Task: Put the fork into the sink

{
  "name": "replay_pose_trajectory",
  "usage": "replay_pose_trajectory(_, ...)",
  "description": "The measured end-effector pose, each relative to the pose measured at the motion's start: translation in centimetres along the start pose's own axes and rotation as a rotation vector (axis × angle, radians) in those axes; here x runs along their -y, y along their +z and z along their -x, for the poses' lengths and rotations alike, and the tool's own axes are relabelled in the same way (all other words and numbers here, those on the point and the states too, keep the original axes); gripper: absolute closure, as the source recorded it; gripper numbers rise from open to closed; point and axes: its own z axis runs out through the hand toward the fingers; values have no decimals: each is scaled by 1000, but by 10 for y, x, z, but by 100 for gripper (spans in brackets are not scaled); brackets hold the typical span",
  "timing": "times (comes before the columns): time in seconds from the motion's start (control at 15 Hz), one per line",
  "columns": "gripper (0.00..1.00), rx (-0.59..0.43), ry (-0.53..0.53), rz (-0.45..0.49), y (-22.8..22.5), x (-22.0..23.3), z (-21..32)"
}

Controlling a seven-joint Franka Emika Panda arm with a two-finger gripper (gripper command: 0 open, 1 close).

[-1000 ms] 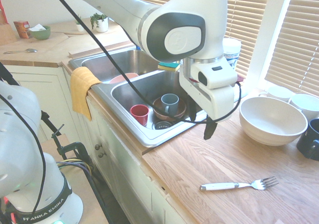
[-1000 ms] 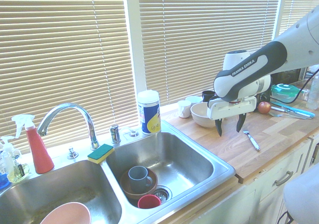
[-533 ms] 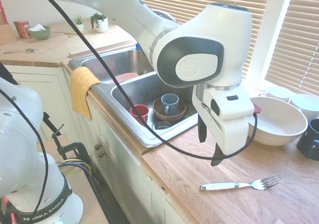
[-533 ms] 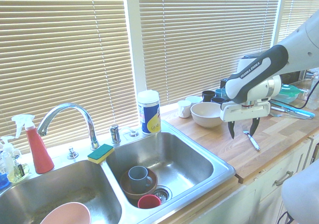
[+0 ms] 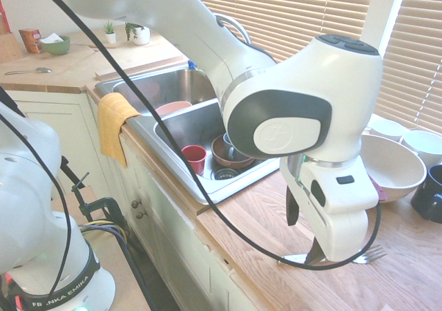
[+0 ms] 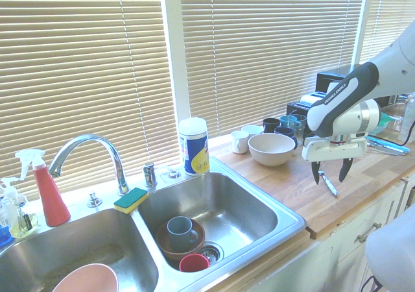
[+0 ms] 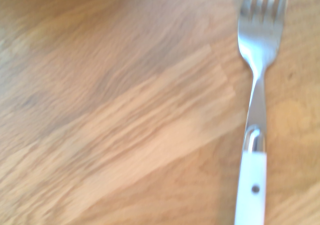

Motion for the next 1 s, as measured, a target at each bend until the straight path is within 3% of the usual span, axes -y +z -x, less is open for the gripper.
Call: replay_pose_trajectory(1.0,100,43,-3,-9,30,-10,-22)
